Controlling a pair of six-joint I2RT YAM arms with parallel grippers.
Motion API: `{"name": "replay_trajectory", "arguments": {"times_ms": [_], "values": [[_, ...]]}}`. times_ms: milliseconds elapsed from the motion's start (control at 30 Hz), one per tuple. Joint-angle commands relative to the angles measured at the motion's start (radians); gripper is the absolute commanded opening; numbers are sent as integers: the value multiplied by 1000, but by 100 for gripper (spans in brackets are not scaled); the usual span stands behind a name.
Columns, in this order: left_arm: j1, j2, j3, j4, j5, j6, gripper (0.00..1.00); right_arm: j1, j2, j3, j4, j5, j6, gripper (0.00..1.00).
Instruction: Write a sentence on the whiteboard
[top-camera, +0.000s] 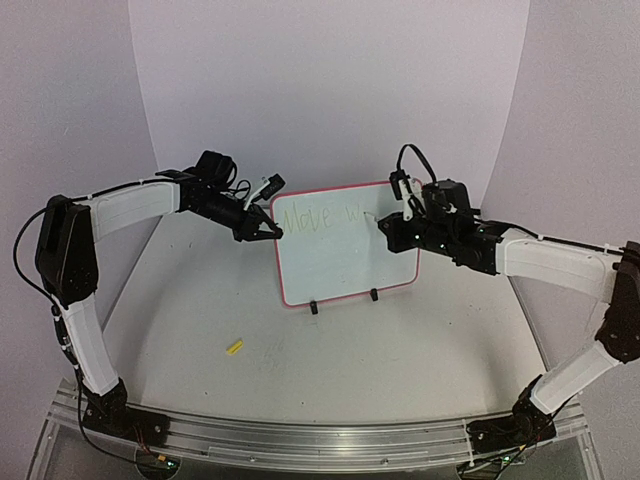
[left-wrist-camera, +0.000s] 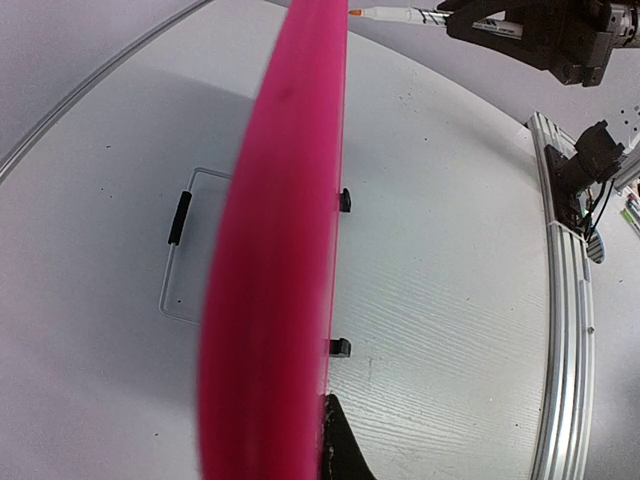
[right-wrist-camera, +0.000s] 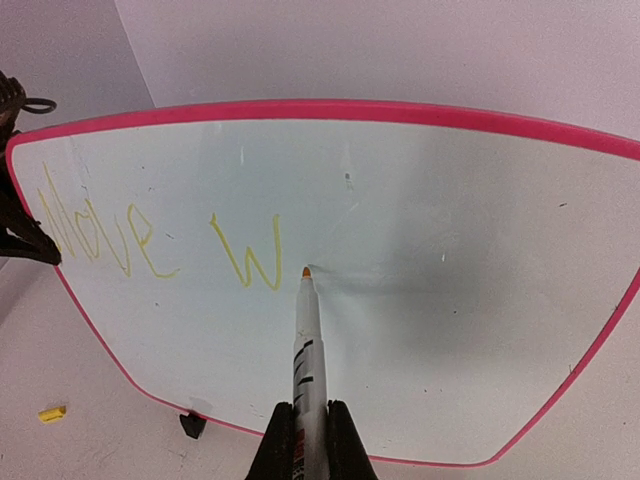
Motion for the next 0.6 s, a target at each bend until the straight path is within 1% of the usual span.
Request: {"name": "replay_trajectory", "arguments": {"times_ms": [0, 367, 567], "values": [[-4, 10, -4, -26, -135, 70, 0, -3, 8, 47, 32, 17, 7, 0], [-4, 14, -4, -26, -136, 71, 0, -3, 28, 65, 38, 26, 0, 0], [-4, 16, -3, -26, -137, 71, 0, -3, 31, 43, 38, 41, 15, 0]]}}
